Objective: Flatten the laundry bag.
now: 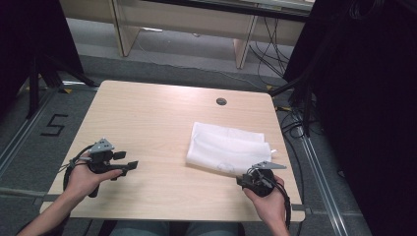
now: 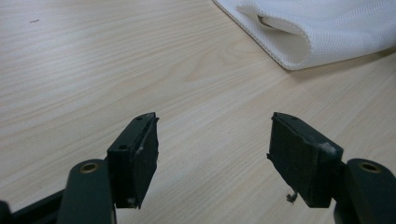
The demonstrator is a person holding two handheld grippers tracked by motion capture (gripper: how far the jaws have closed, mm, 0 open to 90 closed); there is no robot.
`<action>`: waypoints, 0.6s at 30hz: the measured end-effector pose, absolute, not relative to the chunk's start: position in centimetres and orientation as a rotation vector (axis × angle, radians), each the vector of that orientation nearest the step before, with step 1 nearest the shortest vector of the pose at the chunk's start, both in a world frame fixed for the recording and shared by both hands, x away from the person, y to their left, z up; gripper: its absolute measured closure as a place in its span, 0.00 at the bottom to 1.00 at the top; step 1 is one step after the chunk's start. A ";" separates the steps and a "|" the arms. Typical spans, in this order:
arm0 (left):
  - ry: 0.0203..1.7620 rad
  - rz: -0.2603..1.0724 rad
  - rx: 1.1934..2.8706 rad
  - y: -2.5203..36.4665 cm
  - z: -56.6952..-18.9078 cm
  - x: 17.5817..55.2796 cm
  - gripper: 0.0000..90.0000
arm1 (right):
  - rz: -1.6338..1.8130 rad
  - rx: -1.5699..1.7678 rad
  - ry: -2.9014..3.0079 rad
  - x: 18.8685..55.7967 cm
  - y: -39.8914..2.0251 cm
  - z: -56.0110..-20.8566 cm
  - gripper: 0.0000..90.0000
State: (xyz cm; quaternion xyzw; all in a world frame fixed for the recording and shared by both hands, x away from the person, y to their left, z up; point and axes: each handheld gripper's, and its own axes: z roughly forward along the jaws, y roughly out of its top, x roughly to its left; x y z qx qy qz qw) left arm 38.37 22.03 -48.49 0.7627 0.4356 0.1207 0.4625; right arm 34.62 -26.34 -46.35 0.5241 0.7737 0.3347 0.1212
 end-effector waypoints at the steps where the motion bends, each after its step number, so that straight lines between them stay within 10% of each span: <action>1: 1.066 0.298 1.873 22.0 -48.6 38.4 0.36 | 0.980 1.520 2.252 34.6 -26.3 -46.2 0.81; 6: 1.060 0.299 1.885 21.7 -48.6 38.5 0.43 | 0.929 1.523 2.251 34.6 -26.8 -45.5 1.00; 18: 1.010 0.264 1.919 20.7 -48.6 38.4 0.62 | 0.899 1.589 2.049 37.2 -30.8 -44.0 1.00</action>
